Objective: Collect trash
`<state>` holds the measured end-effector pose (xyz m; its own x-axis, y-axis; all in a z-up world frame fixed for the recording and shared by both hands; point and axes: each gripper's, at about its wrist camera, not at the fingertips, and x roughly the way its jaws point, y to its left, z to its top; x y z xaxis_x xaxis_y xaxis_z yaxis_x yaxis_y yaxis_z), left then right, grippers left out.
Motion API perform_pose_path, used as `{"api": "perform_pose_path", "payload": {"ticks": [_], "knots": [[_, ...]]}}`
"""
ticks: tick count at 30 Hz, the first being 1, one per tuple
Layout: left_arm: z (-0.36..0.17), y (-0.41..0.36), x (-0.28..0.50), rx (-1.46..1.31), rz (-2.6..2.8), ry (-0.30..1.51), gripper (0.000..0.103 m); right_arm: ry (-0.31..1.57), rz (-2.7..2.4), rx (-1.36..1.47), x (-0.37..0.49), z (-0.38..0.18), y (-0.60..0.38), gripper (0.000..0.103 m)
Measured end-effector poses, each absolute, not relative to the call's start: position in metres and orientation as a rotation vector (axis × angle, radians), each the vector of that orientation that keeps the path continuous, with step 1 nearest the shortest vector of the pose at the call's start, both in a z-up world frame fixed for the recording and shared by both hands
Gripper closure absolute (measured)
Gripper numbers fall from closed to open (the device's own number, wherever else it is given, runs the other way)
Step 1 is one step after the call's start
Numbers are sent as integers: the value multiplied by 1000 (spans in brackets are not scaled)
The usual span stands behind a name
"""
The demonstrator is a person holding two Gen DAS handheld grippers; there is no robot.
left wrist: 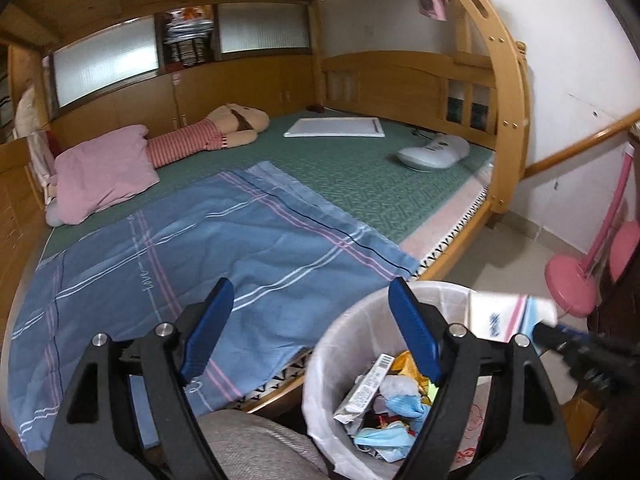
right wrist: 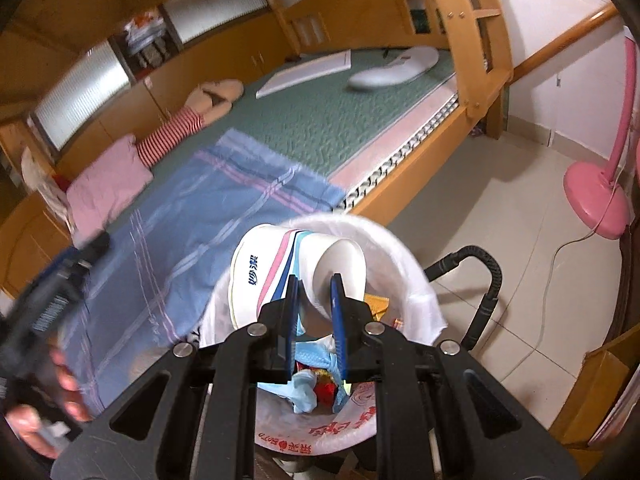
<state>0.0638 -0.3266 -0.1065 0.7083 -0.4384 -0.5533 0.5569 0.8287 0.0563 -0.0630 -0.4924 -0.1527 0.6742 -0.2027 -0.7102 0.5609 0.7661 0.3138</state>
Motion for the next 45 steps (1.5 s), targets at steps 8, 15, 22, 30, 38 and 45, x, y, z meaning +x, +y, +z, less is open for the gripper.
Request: {"api": "perform_pose_path", "payload": {"ticks": [8,15,22,30,38,45], "knots": [[-96,-307,67,191,-532,533,22,851,-454,494,-27,-190,-487,69],[-87,-300,62,179,-533,508,18,827,-506,446,-30,-189,-486,48],[-72,-294,42,168,-559,444,12,620,-661,241,-59,-142,-451,34],[-52,-282,0,169,-610,363,3,402,-770,162,-108,-93,-410,23],[-35,-260,-35,161,-678,328,3,362,-760,207,-123,-81,-402,21],[-30,-252,-39,186,-654,315,3,353,-780,208,-123,-78,-393,21]]}}
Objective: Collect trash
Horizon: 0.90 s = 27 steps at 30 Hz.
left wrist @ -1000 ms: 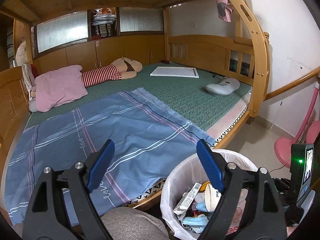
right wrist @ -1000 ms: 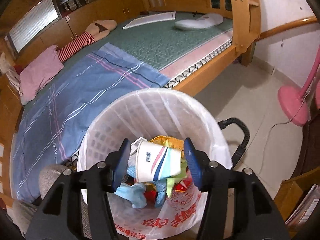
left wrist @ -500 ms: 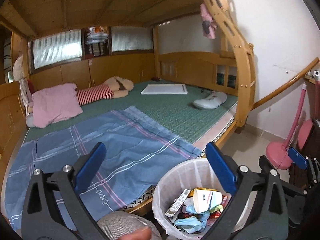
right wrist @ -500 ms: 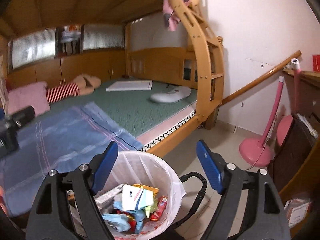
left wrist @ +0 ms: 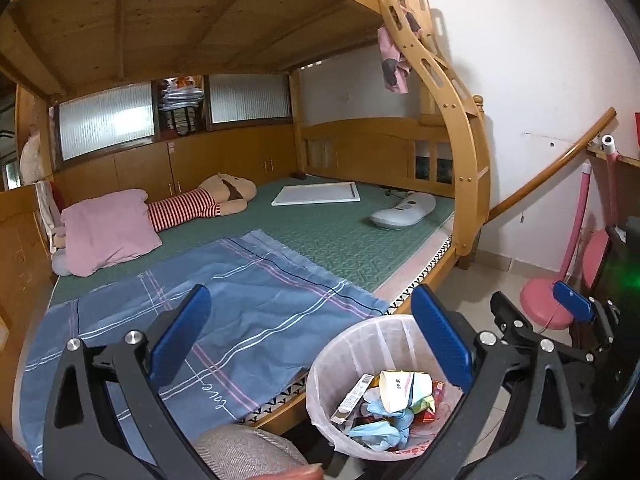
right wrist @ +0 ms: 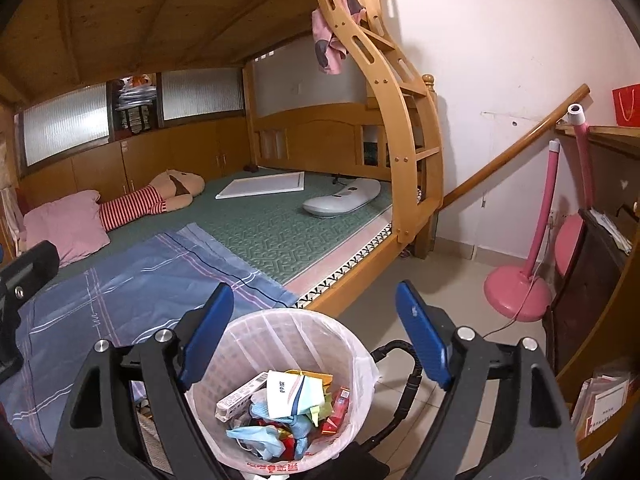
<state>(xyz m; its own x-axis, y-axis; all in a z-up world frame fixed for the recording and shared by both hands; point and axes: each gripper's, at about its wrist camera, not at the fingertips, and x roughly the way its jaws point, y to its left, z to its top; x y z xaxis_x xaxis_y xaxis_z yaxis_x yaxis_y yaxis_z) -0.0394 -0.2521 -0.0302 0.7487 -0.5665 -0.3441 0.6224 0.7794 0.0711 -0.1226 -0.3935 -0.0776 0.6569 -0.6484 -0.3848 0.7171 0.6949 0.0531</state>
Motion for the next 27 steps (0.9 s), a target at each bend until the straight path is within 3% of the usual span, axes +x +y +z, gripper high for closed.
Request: {"api": "perform_pose_path", "payload": {"ticks": [27], "knots": [[-31,-251,-39,186,-717,382,3,361,-803,255,-125,-73,-393,21]]}}
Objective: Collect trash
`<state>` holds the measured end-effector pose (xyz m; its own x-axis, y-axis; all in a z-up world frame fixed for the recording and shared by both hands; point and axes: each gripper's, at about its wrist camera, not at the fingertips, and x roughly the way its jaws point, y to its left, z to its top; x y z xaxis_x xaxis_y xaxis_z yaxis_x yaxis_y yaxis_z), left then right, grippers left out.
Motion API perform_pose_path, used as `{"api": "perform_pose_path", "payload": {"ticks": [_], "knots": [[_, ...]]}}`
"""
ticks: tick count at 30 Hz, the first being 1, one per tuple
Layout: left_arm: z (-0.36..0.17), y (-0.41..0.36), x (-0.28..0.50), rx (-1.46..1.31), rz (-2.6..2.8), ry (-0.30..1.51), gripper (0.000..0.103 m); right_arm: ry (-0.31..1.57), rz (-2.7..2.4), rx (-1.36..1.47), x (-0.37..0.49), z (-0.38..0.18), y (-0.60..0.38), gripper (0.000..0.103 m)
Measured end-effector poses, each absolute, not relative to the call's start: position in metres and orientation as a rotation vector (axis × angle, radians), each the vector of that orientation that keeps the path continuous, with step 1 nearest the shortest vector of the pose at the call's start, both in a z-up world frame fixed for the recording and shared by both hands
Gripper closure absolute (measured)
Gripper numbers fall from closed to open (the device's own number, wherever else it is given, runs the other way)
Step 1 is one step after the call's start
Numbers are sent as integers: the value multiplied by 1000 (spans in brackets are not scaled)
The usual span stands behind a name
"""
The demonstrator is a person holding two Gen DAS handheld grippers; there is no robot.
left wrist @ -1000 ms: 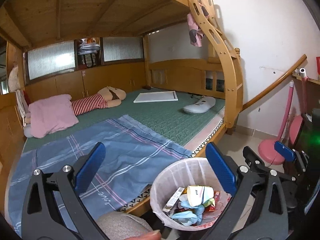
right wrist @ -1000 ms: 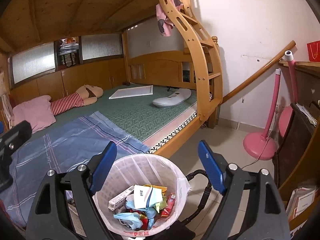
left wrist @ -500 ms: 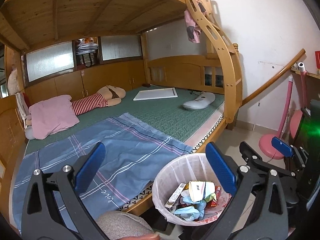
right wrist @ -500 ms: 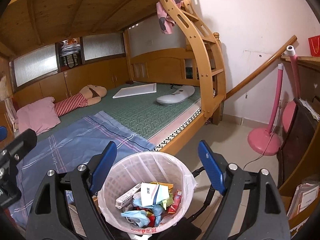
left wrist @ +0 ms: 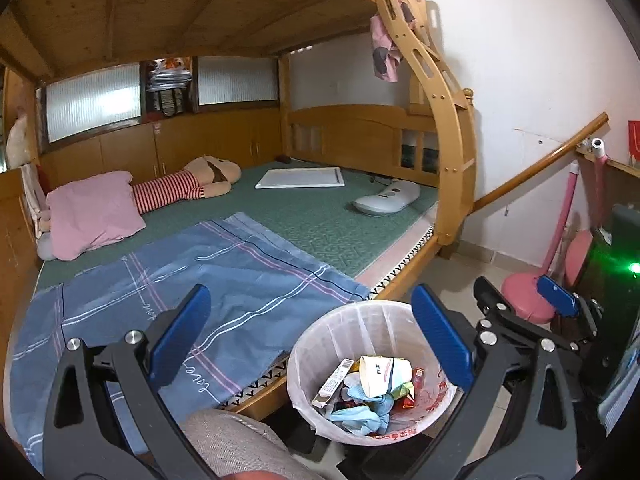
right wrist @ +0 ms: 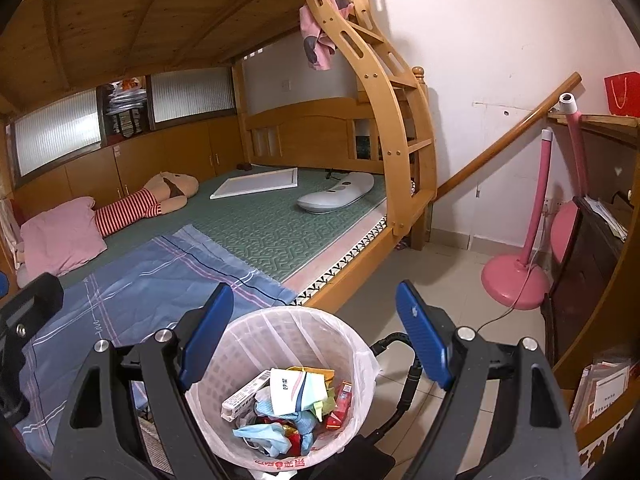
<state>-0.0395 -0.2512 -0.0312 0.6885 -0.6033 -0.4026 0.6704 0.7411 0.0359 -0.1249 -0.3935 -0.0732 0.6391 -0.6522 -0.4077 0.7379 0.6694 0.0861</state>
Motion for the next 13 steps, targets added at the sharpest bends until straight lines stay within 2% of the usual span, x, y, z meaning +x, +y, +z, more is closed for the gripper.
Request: {"api": "perform_pose_path", "payload": {"ticks": [13], "knots": [[-38,-258,-32,214,-660,421,3,371,-831,256,-124,-75,-396,20]]}}
